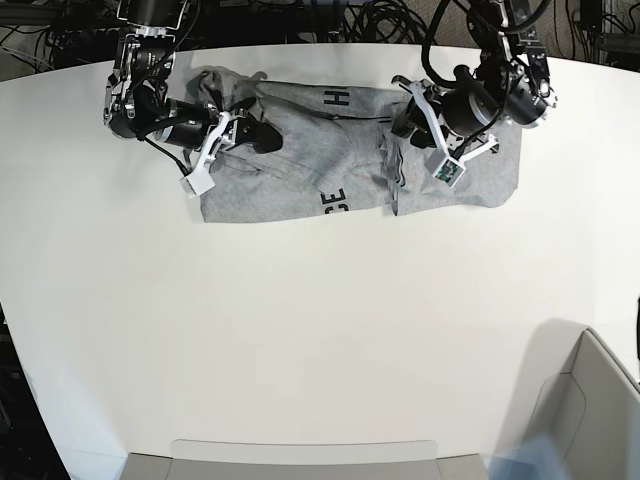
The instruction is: Fold the T-shirt properly
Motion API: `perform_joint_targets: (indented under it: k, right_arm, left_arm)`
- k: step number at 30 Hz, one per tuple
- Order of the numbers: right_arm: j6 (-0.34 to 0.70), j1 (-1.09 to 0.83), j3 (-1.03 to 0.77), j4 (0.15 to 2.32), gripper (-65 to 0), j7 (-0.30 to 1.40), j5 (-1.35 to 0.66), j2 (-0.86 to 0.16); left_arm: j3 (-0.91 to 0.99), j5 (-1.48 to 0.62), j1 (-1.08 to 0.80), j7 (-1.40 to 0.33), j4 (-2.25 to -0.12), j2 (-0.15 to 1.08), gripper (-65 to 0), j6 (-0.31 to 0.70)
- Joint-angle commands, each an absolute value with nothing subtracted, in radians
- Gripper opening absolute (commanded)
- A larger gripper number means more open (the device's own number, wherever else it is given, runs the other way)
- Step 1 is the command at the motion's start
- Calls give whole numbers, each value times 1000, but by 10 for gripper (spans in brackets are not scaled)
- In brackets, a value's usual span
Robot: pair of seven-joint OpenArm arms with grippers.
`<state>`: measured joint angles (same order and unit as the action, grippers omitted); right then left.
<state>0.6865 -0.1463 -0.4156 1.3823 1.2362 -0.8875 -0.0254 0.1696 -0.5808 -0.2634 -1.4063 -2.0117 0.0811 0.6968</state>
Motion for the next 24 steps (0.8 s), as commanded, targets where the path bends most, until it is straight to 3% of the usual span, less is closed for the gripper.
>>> perform_joint_targets:
  k: [1, 6, 9, 19, 24]
  right_arm:
    - [698, -142, -421, 1405, -451, 1262, -878, -35]
    - [698, -153, -446, 1514, -650, 1219, -878, -51]
    - [690, -143, -478, 1541, -650, 1214, -878, -77]
    - [197, -102, -515, 1638, -650, 1213, -854, -249]
    - [-24, -102, -312, 1877, -650, 1221, -636, -255]
  left_arm:
    - [171, -598, -259, -1396, -2026, 84, -462, 698]
    - [173, -598, -259, -1396, -2026, 84, -462, 698]
    - [174, -598, -259, -1396, -2028, 84, -462, 698]
    - [177, -598, -257, -1396, -2028, 94, -462, 698]
    - [199, -598, -278, -1396, -2028, 145, -462, 698]
